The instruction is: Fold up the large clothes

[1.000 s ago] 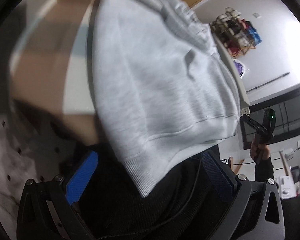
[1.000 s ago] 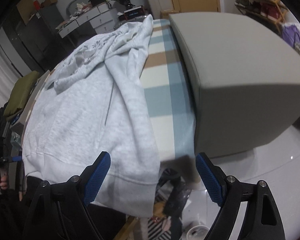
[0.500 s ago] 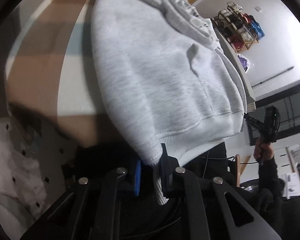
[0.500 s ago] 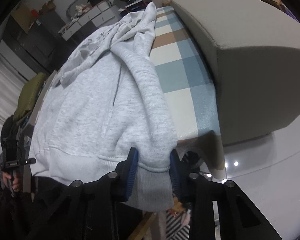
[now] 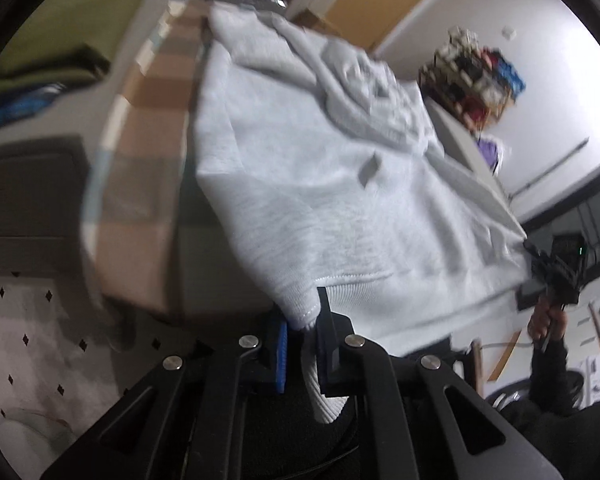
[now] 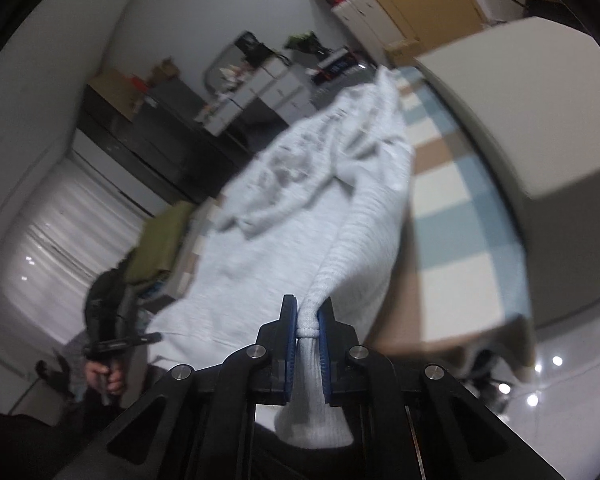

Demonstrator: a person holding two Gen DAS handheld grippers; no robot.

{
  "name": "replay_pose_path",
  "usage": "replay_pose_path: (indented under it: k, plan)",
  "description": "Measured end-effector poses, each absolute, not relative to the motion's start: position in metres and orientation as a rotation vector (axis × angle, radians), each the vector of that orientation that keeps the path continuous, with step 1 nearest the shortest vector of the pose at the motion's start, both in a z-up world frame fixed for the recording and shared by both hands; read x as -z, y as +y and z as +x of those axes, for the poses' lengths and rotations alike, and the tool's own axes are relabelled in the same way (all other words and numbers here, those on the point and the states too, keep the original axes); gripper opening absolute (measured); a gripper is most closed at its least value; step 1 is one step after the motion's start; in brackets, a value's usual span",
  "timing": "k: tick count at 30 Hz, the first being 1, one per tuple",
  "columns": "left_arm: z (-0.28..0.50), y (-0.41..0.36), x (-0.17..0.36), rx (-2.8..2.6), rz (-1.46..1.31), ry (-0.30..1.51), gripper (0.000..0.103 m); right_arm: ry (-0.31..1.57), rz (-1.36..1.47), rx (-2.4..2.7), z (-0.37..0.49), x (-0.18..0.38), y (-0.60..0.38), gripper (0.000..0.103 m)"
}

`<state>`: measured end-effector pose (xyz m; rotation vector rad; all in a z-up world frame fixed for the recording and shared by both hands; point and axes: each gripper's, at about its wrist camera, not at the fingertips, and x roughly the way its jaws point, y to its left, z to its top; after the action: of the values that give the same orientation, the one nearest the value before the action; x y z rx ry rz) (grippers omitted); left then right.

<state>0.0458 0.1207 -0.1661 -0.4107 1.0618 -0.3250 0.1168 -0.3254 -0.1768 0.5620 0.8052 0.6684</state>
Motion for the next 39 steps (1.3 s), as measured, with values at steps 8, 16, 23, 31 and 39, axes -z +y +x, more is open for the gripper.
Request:
replay_pose_path:
  k: [8,16,23,31,39]
  plan:
    - [0.042,0.1,0.179,0.387,-0.433,1.047,0.008,0.843,0.586,-0.659,0.127,0.183,-0.321,0.01]
    - [0.056,0.1,0.204,0.456,-0.58,1.117,0.051,0.989,0.504,-0.511,0.123,0.233,-0.327,0.015]
    - [0.056,0.097,0.22,0.448,-0.574,1.134,0.052,1.116,0.416,-0.502,0.117,0.265,-0.319,0.043]
    - [0.041,0.119,0.217,0.375,-0.559,1.165,0.004,1.021,0.477,-0.593,0.105,0.248,-0.326,0.007]
    - [0.009,0.106,0.207,0.413,-0.501,1.186,0.003,1.042,0.539,-0.59,0.074,0.248,-0.347,0.006]
